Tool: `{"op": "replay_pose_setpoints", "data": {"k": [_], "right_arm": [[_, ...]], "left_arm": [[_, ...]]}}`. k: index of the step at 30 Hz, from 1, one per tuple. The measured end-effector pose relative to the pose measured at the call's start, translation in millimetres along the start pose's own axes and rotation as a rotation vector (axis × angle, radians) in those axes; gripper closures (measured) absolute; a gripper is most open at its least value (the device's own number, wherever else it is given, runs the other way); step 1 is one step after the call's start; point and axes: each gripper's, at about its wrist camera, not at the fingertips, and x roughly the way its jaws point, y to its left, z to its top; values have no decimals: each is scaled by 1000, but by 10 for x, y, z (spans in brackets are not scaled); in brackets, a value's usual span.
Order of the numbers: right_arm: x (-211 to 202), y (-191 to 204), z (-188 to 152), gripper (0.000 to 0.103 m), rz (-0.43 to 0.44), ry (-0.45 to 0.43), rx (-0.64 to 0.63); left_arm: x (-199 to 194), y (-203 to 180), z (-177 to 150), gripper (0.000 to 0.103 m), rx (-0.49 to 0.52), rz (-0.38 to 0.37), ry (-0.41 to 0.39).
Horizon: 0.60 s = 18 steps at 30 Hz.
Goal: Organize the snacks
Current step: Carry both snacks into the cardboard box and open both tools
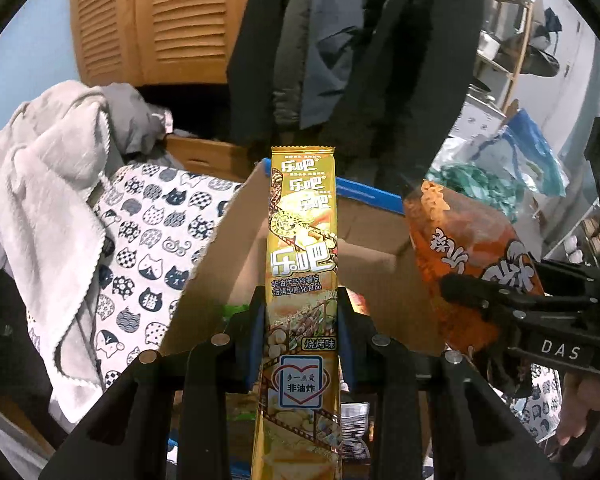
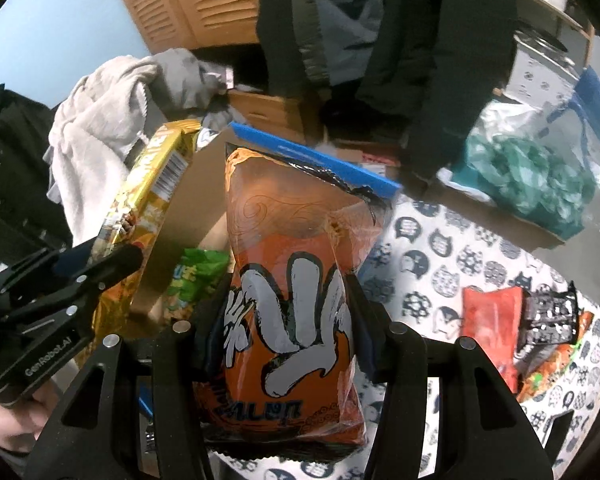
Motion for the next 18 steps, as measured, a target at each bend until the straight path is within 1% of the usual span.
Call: {"op": "replay_pose_setpoints", "data": {"k": [6,11,15,17,18], "right_arm": [[244,101,35,51,30,45,8],[352,149,82,51,38,53,3],[365,132,105,49,81,43,31],[334,116,131,43,109,29,50],[313,114,141,36,107,21,56]], "left_arm": [[125,144,-30,71,-26,13,32],[196,211,-56,71,-41,17,54],[216,245,-49,70,-54,18,60],[207,242,-45,70,-58,16,57],[196,231,-41,70,-55,16,53]]}}
